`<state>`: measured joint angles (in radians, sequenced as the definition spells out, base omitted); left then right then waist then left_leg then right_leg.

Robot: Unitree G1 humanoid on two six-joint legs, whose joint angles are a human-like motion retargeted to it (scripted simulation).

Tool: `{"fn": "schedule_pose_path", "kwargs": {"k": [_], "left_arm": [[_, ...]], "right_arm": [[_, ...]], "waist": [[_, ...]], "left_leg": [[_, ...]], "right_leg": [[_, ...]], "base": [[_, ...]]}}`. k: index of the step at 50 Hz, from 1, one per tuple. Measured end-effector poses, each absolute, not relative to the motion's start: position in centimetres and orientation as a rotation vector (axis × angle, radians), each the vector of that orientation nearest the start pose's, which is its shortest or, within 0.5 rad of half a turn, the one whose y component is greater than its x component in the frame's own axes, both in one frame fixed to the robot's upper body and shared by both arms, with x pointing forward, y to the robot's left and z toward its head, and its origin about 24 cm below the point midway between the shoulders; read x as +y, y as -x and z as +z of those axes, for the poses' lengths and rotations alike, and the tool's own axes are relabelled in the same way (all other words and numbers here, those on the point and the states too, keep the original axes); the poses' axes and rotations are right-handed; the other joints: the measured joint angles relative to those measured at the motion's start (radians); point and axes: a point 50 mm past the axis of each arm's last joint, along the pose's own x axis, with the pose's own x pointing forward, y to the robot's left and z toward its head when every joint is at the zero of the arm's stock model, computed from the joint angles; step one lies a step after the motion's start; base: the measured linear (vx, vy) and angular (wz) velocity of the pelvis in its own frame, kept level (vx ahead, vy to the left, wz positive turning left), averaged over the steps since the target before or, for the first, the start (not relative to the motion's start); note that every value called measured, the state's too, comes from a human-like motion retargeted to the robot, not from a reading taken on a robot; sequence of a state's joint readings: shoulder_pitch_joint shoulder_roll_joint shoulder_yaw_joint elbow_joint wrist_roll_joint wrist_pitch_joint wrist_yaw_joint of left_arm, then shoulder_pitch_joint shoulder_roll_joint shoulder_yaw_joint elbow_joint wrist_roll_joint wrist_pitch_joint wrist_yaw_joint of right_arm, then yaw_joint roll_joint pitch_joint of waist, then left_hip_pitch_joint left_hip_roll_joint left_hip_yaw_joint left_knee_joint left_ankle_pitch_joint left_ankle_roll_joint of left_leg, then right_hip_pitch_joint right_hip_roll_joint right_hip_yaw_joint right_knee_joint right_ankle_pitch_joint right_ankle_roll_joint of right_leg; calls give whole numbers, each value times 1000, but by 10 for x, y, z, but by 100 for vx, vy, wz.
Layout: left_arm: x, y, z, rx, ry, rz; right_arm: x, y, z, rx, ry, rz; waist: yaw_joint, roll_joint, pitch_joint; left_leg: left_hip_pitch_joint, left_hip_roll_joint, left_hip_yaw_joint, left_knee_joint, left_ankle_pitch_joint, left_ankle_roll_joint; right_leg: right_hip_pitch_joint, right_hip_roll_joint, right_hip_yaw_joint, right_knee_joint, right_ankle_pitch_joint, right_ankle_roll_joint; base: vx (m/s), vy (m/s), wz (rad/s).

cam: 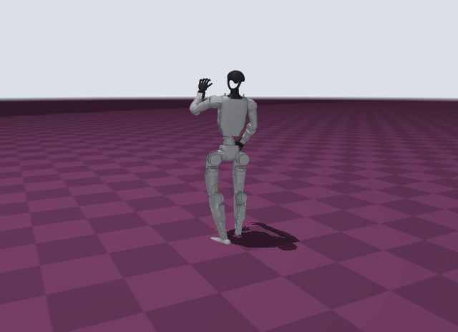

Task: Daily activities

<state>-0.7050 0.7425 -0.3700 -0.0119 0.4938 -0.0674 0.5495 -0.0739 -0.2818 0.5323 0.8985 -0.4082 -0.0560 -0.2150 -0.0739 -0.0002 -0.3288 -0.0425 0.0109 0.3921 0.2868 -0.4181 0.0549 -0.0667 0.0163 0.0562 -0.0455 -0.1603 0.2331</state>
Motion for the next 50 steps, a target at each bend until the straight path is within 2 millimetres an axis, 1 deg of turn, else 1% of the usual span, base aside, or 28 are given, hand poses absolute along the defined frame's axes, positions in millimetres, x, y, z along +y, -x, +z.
{"fn": "schedule_pose_path", "kwargs": {"k": [5,8,10,13,16,20,23,26,28,31,34,37,50], "left_arm": [[171,-306,245,-997,-1047,295],[181,-304,232,-937,-1029,303],[188,-302,220,-881,-1013,303],[199,-298,192,-761,-983,285],[209,-290,153,-593,-943,241],[216,-268,85,-305,-876,139],[214,-242,32,-74,-820,39],[207,-212,-14,137,-769,-64],[201,-192,-39,257,-740,-126],[193,-166,-68,401,-707,-198],[188,-146,-85,493,-686,-242],[185,-136,-93,537,-675,-264],[182,-133,-96,542,-666,-316]], "right_arm": [[-174,-175,-125,645,949,387],[-174,-175,-124,643,949,381],[-173,-176,-124,640,947,373],[-173,-178,-124,639,936,355],[-172,-179,-123,639,919,334],[-170,-181,-123,644,885,313],[-170,-180,-124,651,860,303],[-170,-178,-125,659,844,298],[-171,-177,-126,663,838,295],[-173,-174,-126,667,833,289],[-175,-172,-127,664,833,282],[-177,-170,-127,659,834,274],[-182,-165,-125,659,790,226]], "waist": [[7,-6,4],[12,-11,8],[14,-14,12],[18,-18,19],[21,-22,28],[21,-27,43],[20,-31,52],[20,-36,59],[21,-39,62],[26,-43,65],[30,-45,67],[34,-44,67],[33,-33,62]], "left_leg": [[1,-1,-2,-6,6,0],[2,-3,-4,-10,10,-1],[3,-4,-4,-14,14,-1],[5,-6,-6,-22,20,-1],[10,-10,-9,-33,28,0],[17,-17,-13,-53,39,2],[23,-23,-16,-67,47,5],[27,-28,-20,-77,51,8],[29,-30,-23,-80,51,11],[28,-31,-27,-78,49,17],[26,-31,-30,-71,44,21],[21,-30,-34,-62,38,23],[-3,-22,-49,-26,20,21]], "right_leg": [[-1,0,-2,0,1,-1],[-2,-1,-3,0,1,-3],[-3,-1,-4,0,1,-4],[-3,-2,-6,0,0,-6],[-3,-4,-9,1,-2,-8],[-4,-6,-13,1,-6,-11],[-3,-10,-18,1,-11,-13],[-1,-13,-24,1,-16,-14],[0,-14,-27,1,-19,-14],[2,-16,-32,2,-23,-14],[3,-16,-35,2,-25,-15],[4,-16,-38,2,-28,-16],[-2,-13,-38,2,-37,-22]], "base": [[0,0,0],[0,0,0],[0,0,0],[0,0,0],[0,0,0],[0,0,0],[0,0,0],[0,0,0],[0,0,0],[0,0,0],[0,0,0],[0,0,0],[0,0,0]]}}
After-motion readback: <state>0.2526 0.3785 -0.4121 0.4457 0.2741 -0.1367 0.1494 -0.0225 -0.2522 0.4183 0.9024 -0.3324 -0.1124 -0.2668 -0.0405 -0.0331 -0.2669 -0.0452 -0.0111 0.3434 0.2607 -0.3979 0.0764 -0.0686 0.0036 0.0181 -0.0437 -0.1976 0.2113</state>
